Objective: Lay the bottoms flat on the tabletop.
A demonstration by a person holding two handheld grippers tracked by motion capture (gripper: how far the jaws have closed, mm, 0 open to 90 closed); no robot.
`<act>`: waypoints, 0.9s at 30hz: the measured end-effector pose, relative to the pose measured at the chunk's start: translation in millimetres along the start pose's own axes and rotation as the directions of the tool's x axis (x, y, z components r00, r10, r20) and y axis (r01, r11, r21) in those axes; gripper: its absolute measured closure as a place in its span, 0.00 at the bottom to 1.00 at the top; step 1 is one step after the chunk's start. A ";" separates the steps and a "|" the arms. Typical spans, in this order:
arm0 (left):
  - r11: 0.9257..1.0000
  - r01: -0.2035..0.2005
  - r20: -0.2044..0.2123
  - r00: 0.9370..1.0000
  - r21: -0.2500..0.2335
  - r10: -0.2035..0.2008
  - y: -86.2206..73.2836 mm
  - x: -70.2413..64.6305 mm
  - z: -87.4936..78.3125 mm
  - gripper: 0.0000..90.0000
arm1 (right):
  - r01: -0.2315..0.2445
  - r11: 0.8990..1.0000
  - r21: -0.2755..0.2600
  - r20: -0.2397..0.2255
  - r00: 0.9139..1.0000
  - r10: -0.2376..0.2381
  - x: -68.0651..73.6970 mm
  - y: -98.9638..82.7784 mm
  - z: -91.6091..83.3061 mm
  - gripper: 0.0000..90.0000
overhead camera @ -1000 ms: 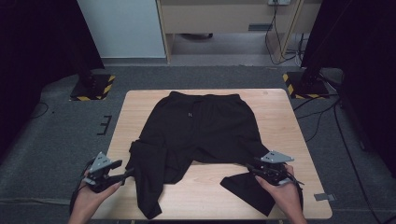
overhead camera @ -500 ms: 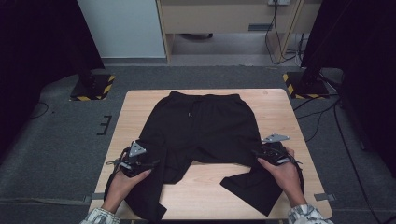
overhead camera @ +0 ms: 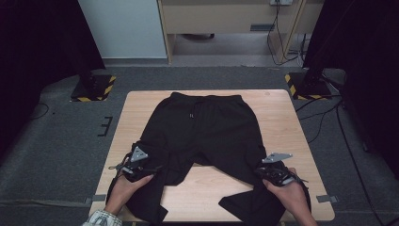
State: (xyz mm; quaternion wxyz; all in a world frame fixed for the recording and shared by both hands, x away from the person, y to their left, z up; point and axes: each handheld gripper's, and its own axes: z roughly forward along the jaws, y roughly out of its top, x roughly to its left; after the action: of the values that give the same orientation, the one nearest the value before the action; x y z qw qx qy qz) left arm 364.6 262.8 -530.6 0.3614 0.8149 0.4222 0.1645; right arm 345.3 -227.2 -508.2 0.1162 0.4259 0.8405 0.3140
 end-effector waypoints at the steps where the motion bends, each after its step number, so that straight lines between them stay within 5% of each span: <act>1: 1.000 0.000 0.000 1.000 -0.006 0.000 -1.1 -1.5 0.0 0.30 | 0.004 1.000 0.005 -0.025 1.000 -0.004 7.0 -6.3 -6.2 0.95; 4: 1.000 -0.010 -0.013 1.000 -0.010 0.009 -2.1 -4.0 0.5 0.30 | -0.012 0.999 -0.044 -0.039 0.999 0.010 15.3 -10.8 -17.0 0.96; 8: 1.000 -0.022 -0.019 1.000 -0.006 0.022 -1.6 -6.5 1.7 0.29 | 0.019 0.999 -0.039 -0.055 0.998 -0.021 22.8 -10.7 -21.6 0.92; 12: 1.000 -0.026 -0.025 0.999 -0.006 0.026 -0.2 -9.4 3.7 0.28 | 0.052 0.998 -0.028 -0.038 0.998 -0.053 32.6 -10.6 -21.6 0.65; 13: 1.000 -0.026 -0.025 0.999 -0.006 0.026 -0.2 -9.4 3.7 0.28 | 0.052 0.998 -0.028 -0.038 0.998 -0.053 32.6 -10.6 -21.6 0.65; 14: 1.000 -0.028 -0.026 0.999 -0.005 0.028 0.1 -10.3 4.0 0.28 | 0.046 0.996 -0.071 -0.018 0.999 -0.048 33.8 -7.0 -24.9 0.53; 17: 1.000 -0.025 -0.026 0.999 -0.008 0.025 -0.3 -11.1 3.9 0.28 | 0.039 0.992 -0.119 0.026 0.999 -0.036 28.3 2.5 -25.3 0.42; 21: 1.000 -0.025 -0.025 0.999 -0.007 0.025 -0.6 -11.7 3.6 0.28 | -0.008 0.989 -0.150 0.101 0.995 0.023 8.1 17.9 -10.0 0.44; 24: 1.000 -0.024 -0.027 0.999 -0.008 0.023 -1.1 -13.8 3.2 0.28 | -0.073 0.983 -0.167 0.134 0.986 0.096 -25.2 36.2 8.7 0.65; 27: 1.000 -0.025 -0.029 0.999 -0.007 0.025 -1.2 -14.5 3.1 0.28 | -0.113 0.977 -0.181 0.155 0.978 0.142 -41.6 44.7 18.3 0.71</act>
State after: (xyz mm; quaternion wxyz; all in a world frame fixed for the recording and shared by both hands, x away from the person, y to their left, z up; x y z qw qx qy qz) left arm 357.1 250.1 -533.0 0.3563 0.8164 0.4164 0.1822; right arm 407.9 -232.5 -497.4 0.2017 0.4923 0.7687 0.3550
